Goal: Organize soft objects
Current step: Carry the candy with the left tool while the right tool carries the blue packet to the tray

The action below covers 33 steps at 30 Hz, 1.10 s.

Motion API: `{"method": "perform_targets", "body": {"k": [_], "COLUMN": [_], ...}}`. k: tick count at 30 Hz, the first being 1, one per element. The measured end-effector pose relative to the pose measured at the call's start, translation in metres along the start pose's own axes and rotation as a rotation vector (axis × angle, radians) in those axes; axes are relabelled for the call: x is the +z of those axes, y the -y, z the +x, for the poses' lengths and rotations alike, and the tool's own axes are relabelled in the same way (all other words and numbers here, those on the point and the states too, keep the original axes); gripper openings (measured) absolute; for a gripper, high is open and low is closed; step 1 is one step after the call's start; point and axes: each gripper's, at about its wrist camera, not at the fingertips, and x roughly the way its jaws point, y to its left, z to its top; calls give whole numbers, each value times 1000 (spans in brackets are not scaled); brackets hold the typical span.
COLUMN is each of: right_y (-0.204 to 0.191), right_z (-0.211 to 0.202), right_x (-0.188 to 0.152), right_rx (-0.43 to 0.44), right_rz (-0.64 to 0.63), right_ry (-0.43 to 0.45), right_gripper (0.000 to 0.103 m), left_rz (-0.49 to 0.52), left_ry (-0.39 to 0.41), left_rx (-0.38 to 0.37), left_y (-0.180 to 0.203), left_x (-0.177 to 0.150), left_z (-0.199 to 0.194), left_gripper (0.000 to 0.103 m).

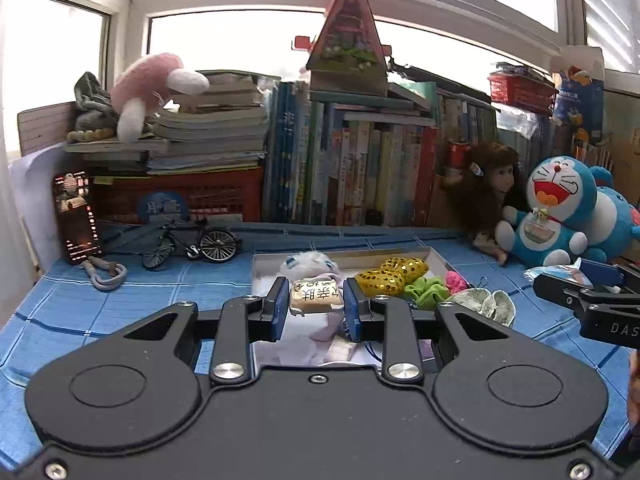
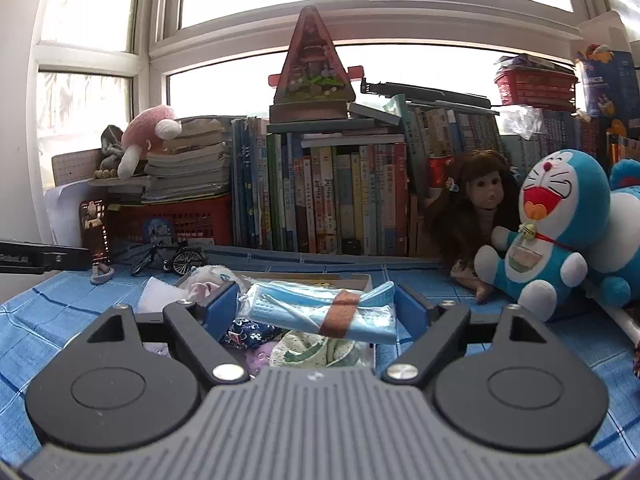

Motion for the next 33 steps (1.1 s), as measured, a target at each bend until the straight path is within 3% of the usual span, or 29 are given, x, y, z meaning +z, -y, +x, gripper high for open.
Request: {"method": "perform_targets", "body": {"k": [18,33], "right_y": [-3,-2], "right_z": [41,106], "right_x": [21,45], "right_rx": [59,115], "right_rz": [-32,-33], "right_ry": [-105,-283], "right_gripper": [84,84], "left_rz": [-13,-11], "left_ry": [-154,-321], "left_rx": [-48,-57], "left_y": [6,7], "left_x": [14,38], "left_z": [62,124], "left_gripper": [28,28]}}
